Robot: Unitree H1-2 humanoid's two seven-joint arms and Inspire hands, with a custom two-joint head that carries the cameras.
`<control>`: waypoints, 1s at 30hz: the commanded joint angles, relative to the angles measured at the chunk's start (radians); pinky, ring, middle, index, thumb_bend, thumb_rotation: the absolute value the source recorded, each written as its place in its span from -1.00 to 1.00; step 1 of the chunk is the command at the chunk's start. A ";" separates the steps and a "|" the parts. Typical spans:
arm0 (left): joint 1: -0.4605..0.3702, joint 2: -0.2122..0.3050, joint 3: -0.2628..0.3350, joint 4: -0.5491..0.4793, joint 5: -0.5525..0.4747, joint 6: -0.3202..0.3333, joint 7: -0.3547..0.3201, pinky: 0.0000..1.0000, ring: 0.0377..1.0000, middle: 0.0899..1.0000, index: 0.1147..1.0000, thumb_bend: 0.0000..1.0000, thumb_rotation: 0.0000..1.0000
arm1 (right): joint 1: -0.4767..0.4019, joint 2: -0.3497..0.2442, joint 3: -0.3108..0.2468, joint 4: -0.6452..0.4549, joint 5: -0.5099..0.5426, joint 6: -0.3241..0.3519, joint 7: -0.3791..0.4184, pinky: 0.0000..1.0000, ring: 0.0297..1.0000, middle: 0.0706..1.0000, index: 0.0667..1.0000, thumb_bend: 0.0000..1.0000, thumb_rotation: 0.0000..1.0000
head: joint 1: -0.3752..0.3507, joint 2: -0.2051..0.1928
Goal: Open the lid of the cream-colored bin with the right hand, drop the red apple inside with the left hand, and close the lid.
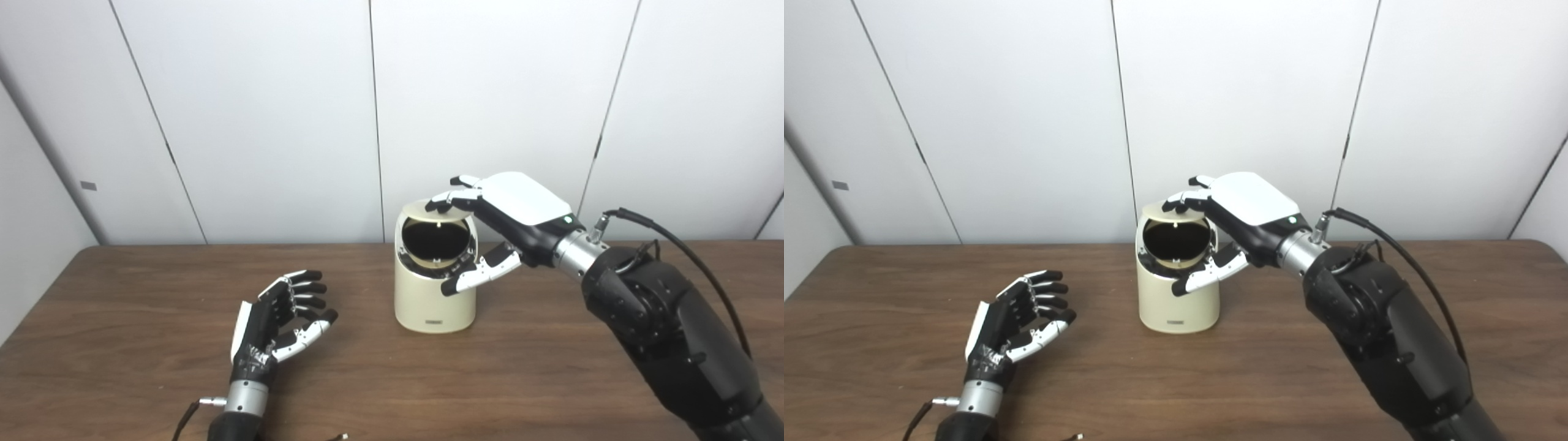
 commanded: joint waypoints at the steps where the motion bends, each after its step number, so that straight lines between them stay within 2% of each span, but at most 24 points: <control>1: 0.041 -0.029 -0.011 0.045 0.007 -0.004 0.010 -0.05 0.12 0.22 0.31 0.20 -1.00 | -0.031 -0.016 -0.016 -0.032 -0.007 -0.021 -0.011 0.87 0.87 0.52 0.57 0.49 0.11 | 0.001 0.001; 5: 0.044 -0.031 -0.011 0.035 0.005 0.006 0.010 -0.04 0.12 0.22 0.31 0.20 -1.00 | -0.018 -0.021 -0.015 -0.038 -0.009 -0.034 -0.006 0.87 0.85 0.51 0.57 0.48 0.10 | 0.005 0.009; 8: 0.045 -0.032 -0.013 0.029 0.008 0.010 0.012 -0.03 0.13 0.22 0.32 0.20 -1.00 | -0.008 -0.024 -0.012 -0.052 -0.011 -0.029 0.018 0.97 0.88 0.54 0.59 0.48 0.10 | 0.009 0.012; 11: 0.046 -0.033 -0.012 0.026 0.007 0.012 0.012 -0.03 0.13 0.22 0.32 0.20 -1.00 | 0.000 -0.019 -0.012 -0.053 -0.005 -0.035 0.029 1.00 0.88 0.55 0.59 0.49 0.06 | 0.011 0.016; 18: 0.050 -0.037 -0.014 0.012 0.009 0.021 0.014 -0.02 0.14 0.22 0.32 0.20 -1.00 | 0.006 -0.021 0.013 -0.059 -0.045 -0.048 0.058 0.94 0.87 0.53 0.60 0.49 0.01 | 0.017 0.024; 30: 0.057 -0.041 -0.011 -0.009 0.016 0.034 0.014 -0.01 0.16 0.25 0.33 0.21 -1.00 | 0.022 -0.024 0.038 -0.049 -0.048 -0.067 0.099 0.94 0.88 0.55 0.59 0.49 -0.01 | 0.027 0.039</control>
